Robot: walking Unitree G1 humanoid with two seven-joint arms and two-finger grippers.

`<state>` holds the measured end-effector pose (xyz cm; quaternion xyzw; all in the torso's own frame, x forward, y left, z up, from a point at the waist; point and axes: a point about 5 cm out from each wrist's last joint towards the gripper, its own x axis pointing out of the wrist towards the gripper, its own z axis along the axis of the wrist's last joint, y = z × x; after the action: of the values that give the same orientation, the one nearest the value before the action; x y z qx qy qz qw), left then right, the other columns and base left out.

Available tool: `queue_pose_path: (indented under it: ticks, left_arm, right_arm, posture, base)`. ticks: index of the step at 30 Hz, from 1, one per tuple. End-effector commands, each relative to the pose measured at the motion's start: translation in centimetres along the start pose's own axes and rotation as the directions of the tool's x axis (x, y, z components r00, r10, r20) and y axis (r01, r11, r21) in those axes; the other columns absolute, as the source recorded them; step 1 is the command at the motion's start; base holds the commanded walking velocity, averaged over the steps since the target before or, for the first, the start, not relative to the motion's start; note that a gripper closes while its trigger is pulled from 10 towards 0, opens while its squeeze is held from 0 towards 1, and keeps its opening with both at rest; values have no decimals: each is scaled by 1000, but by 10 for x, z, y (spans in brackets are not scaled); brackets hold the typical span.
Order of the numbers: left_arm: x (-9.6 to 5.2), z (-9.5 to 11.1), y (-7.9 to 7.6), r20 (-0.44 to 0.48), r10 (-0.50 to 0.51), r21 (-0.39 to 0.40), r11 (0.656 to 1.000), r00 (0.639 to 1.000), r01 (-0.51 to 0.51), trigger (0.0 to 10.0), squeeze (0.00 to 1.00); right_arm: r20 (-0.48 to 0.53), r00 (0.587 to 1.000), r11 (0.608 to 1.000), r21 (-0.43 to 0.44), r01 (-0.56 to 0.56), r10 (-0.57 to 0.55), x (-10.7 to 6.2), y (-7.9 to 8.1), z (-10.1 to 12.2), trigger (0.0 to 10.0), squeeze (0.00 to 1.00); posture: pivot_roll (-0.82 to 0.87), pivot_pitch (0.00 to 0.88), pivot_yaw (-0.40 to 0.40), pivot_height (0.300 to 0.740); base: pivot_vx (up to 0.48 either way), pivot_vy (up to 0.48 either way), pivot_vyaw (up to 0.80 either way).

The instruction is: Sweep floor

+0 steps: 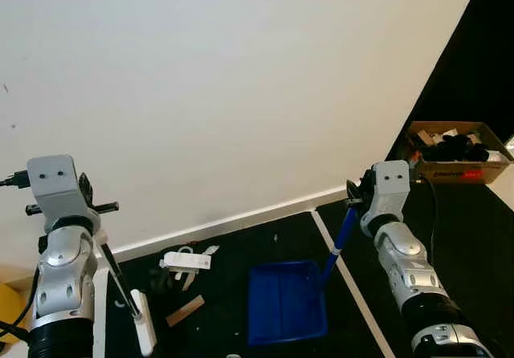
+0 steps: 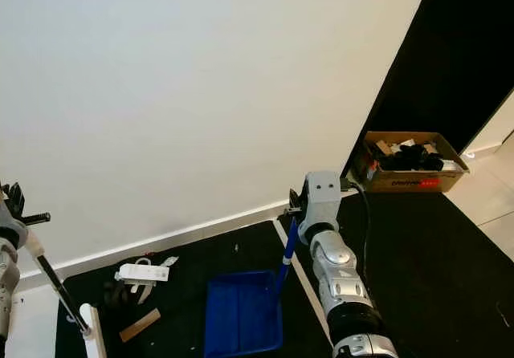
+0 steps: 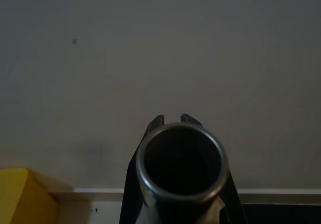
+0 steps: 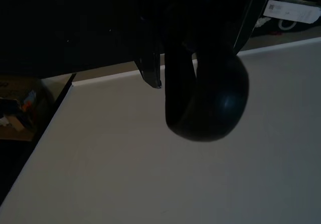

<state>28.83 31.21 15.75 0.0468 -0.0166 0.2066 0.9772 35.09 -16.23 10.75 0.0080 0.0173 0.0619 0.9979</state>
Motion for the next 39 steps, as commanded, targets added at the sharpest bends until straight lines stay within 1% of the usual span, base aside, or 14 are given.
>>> queue_pose_path:
  ticks: [1, 3, 6, 11, 16, 18, 20, 21, 25, 27, 32, 35, 37, 39]
  left_arm:
    - [0, 3, -5, 27, -14, -25, 1000, 1000, 14, 10000, 0]
    - [-1, 3, -6, 27, -20, -29, 999, 999, 21, 10000, 0]
    - [-2, 4, -13, 26, -41, -34, 999, 999, 41, 10000, 0]
    - [-5, 4, -25, 16, -100, 21, 995, 995, 100, 10000, 0]
    - [-4, 9, -29, 24, -118, 1, 993, 993, 119, 10000, 0]
    - [-4, 13, -31, 57, -131, 5, 991, 990, 131, 10000, 0]
    - [-3, 16, -31, 63, -132, -47, 990, 989, 135, 10000, 0]
    - [-3, 16, -32, 61, -129, -53, 990, 990, 132, 10000, 0]
    - [-4, 19, -36, 70, -146, -45, 988, 987, 149, 10000, 0]
    - [-5, 23, -42, 85, -161, -15, 987, 983, 163, 10000, 0]
    - [-4, 25, -47, 90, -169, -18, 985, 982, 171, 10000, 0]
    - [-3, 28, -51, 103, -182, -6, 983, 978, 184, 10000, 0]
    - [-1, 31, -59, 104, -198, -18, 979, 975, 201, 10000, 0]
    - [-1, 31, -60, 105, -200, -22, 979, 974, 204, 10000, 0]
  right_arm:
    - [51, 999, 1000, 14, -1, 0, 3, 3, 8, 10000, 0]
    - [52, 999, 1000, 14, -1, 1, 3, 4, 7, 10000, 0]
    - [51, 999, 1000, 16, -7, 6, 2, 6, 3, 10000, 0]
    - [52, 999, 1000, 20, -6, 5, 2, 6, 1, 10000, 0]
    - [63, 998, 999, 37, -3, 1, 4, 6, 2, 10000, 0]
    - [73, 997, 999, 50, -1, -2, 5, 7, 4, 10000, 0]
    - [82, 997, 998, 57, 0, -5, 6, 7, 6, 10000, 0]
    - [84, 996, 998, 59, 1, -6, 6, 7, 6, 10000, 0]
    - [85, 996, 998, 60, 2, -8, 5, 6, 6, 10000, 0]
    - [86, 996, 998, 63, 7, -12, 5, 5, 5, 10000, 0]
    - [86, 996, 998, 64, 9, -14, 6, 5, 5, 10000, 0]
    - [86, 996, 998, 64, 9, -15, 6, 4, 5, 10000, 0]
    - [87, 996, 998, 68, 11, -17, 6, 4, 5, 10000, 0]
    - [88, 996, 998, 69, 11, -17, 7, 4, 5, 10000, 0]
  posture:
    - [126, 77, 22, 740]
    - [126, 77, 22, 740]
    - [126, 77, 22, 740]
    - [131, 79, 27, 740]
    - [133, 73, 28, 740]
    - [134, 69, 29, 740]
    - [134, 69, 29, 740]
    - [132, 69, 32, 740]
    - [132, 69, 32, 740]
    - [132, 69, 32, 740]
    - [130, 62, 35, 740]
    - [127, 56, 36, 740]
    - [125, 55, 34, 740]
    - [125, 55, 34, 740]
  base:
    - [0, 0, 0]
    - [0, 0, 0]
    - [0, 0, 0]
    - [0, 0, 0]
    - [0, 0, 0]
    - [0, 0, 0]
    - [0, 0, 0]
    - [0, 0, 0]
    - [0, 0, 0]
    - [0, 0, 0]
    - [0, 0, 0]
    - [0, 0, 0]
    - [0, 0, 0]
    - [0, 0, 0]
